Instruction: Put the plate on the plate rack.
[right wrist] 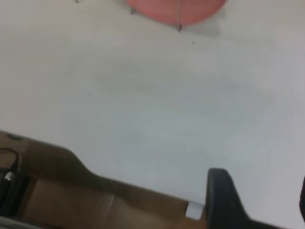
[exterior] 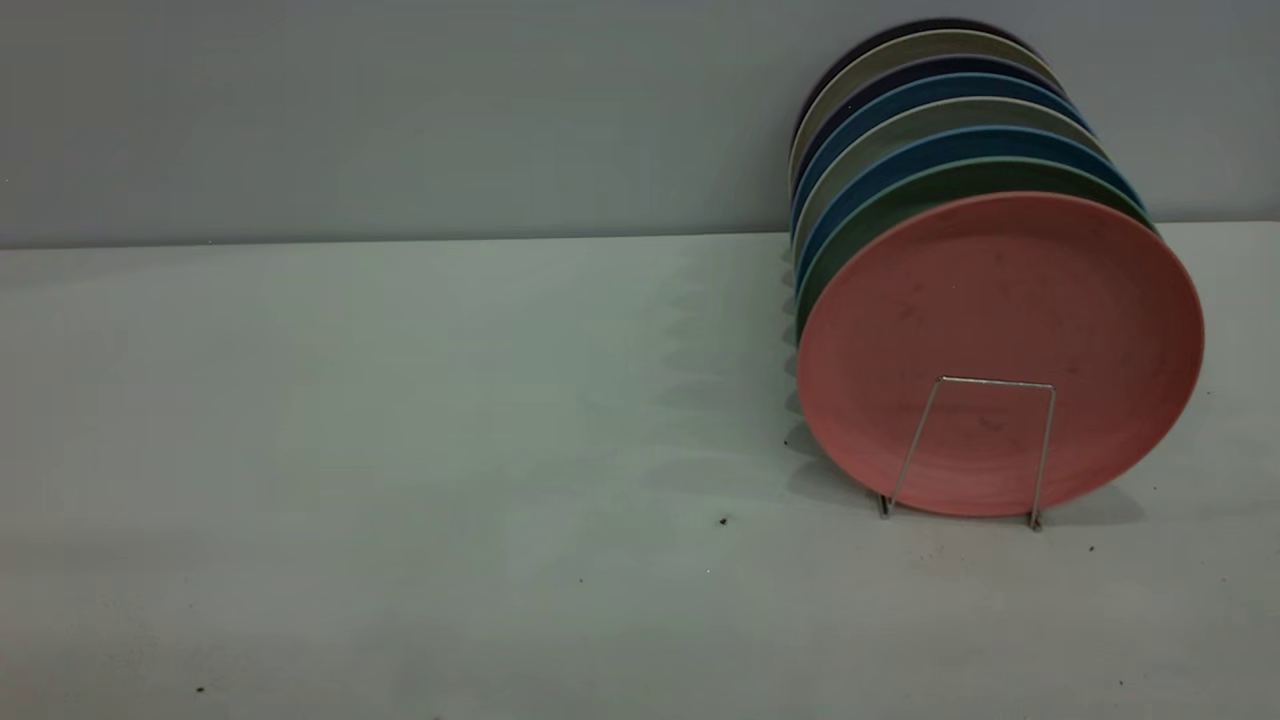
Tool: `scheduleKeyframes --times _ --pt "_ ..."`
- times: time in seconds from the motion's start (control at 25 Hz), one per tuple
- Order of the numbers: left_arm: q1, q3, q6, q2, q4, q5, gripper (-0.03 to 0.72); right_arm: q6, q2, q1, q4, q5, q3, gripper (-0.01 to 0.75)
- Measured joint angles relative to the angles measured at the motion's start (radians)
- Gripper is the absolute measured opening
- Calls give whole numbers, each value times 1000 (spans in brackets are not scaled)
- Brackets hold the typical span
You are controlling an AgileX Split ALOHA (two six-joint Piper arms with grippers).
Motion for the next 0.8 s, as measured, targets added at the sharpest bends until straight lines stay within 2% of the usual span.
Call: scheduleKeyframes --times 0.2,0.8 --pt "0 1 1 -41 -4 0 497 -1 -59 29 -27 -22 17 399" --pt "0 30 2 -60 -4 -31 497 -1 -67 30 -31 -24 17 399"
